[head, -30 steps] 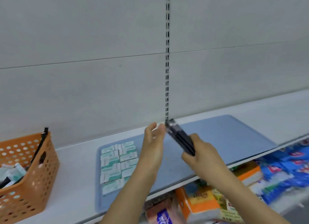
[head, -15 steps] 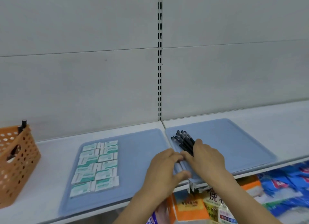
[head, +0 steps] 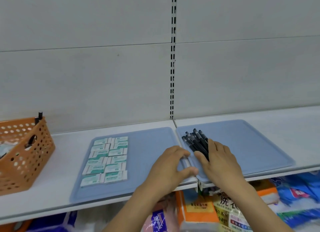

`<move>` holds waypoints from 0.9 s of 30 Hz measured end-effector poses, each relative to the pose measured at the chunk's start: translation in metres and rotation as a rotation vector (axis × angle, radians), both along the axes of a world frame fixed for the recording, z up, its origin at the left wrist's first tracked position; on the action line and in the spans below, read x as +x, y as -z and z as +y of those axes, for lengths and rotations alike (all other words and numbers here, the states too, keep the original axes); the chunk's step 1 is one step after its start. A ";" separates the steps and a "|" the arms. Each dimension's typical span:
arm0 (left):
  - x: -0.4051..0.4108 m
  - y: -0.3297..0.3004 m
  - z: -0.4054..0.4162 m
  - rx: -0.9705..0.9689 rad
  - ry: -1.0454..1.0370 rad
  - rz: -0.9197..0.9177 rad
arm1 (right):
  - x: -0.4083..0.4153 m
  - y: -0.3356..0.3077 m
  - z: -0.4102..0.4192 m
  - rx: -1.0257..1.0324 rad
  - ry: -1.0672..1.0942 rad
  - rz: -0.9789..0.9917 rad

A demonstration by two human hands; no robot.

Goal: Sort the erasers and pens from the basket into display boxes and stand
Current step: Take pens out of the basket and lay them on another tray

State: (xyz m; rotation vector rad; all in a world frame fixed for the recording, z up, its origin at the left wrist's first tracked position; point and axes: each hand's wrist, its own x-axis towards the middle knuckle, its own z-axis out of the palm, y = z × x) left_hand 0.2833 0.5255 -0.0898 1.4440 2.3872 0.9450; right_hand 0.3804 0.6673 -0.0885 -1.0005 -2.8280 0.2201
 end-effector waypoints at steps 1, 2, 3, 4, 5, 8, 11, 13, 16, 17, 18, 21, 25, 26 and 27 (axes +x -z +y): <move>0.000 -0.002 -0.004 0.024 -0.020 0.005 | 0.000 -0.001 -0.001 -0.005 0.006 0.021; 0.000 -0.004 -0.010 0.049 -0.038 0.019 | 0.000 -0.002 -0.001 0.002 0.008 0.050; 0.000 -0.006 -0.016 0.075 -0.053 0.038 | -0.001 -0.003 -0.004 0.018 0.003 0.095; 0.000 -0.008 -0.024 0.107 -0.065 0.061 | -0.003 -0.004 -0.009 0.031 -0.013 0.154; 0.001 -0.011 -0.034 0.143 -0.075 0.082 | -0.006 -0.006 -0.015 0.040 -0.044 0.224; -0.002 -0.026 -0.073 0.249 -0.096 0.121 | -0.024 -0.016 -0.047 0.050 -0.189 0.442; -0.020 -0.043 -0.134 0.321 -0.137 0.179 | -0.056 -0.032 -0.096 -0.023 -0.354 0.597; -0.038 -0.053 -0.185 0.334 -0.165 0.229 | -0.084 -0.045 -0.137 -0.056 -0.470 0.667; -0.069 -0.068 -0.267 0.315 -0.210 0.330 | -0.133 -0.066 -0.207 -0.102 -0.638 0.706; -0.080 -0.074 -0.293 0.300 -0.237 0.354 | -0.151 -0.073 -0.229 -0.102 -0.697 0.716; -0.093 -0.080 -0.318 0.286 -0.267 0.365 | -0.168 -0.080 -0.249 -0.100 -0.754 0.719; -0.136 -0.095 -0.385 0.261 -0.390 0.401 | -0.214 -0.103 -0.302 -0.149 -0.881 0.565; -0.199 -0.100 -0.450 0.111 -0.585 0.441 | -0.269 -0.118 -0.360 -0.224 -0.931 0.263; -0.213 -0.099 -0.462 0.055 -0.622 0.448 | -0.282 -0.118 -0.371 -0.231 -0.931 0.202; -0.224 -0.097 -0.471 0.010 -0.650 0.443 | -0.294 -0.116 -0.381 -0.228 -0.921 0.133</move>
